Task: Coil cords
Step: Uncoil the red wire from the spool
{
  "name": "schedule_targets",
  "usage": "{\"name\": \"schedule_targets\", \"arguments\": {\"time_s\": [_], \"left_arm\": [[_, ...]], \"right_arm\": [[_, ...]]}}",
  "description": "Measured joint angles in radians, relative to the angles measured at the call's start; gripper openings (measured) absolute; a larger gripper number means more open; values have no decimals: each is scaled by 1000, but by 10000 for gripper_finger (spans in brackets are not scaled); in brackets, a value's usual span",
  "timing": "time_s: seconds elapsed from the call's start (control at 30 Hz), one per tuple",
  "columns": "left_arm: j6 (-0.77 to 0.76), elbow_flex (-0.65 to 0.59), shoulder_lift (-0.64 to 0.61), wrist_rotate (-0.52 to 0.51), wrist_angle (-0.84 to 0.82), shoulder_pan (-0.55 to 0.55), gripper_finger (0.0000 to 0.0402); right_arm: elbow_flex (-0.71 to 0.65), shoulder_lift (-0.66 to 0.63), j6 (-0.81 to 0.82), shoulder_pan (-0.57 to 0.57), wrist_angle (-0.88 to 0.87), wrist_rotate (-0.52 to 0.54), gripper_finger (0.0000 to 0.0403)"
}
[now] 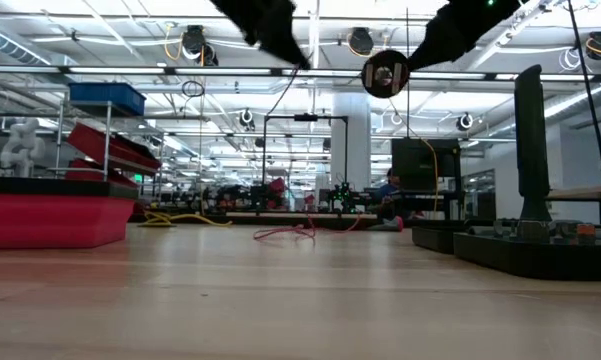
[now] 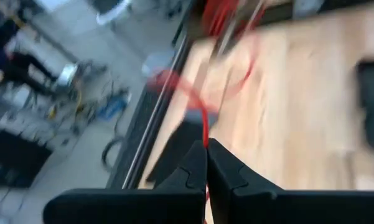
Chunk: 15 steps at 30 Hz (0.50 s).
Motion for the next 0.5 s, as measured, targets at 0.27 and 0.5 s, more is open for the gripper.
{"name": "schedule_targets", "arguments": {"time_s": [0.27, 0.5], "left_arm": [[-38, -18, 34, -26, -48, 80, 10], [-33, -20, 35, 117, -23, 77, 87]], "right_arm": [[0, -84, 109, 84, -133, -3, 0], [0, -112, 189, 95, -234, 6, 0]]}}
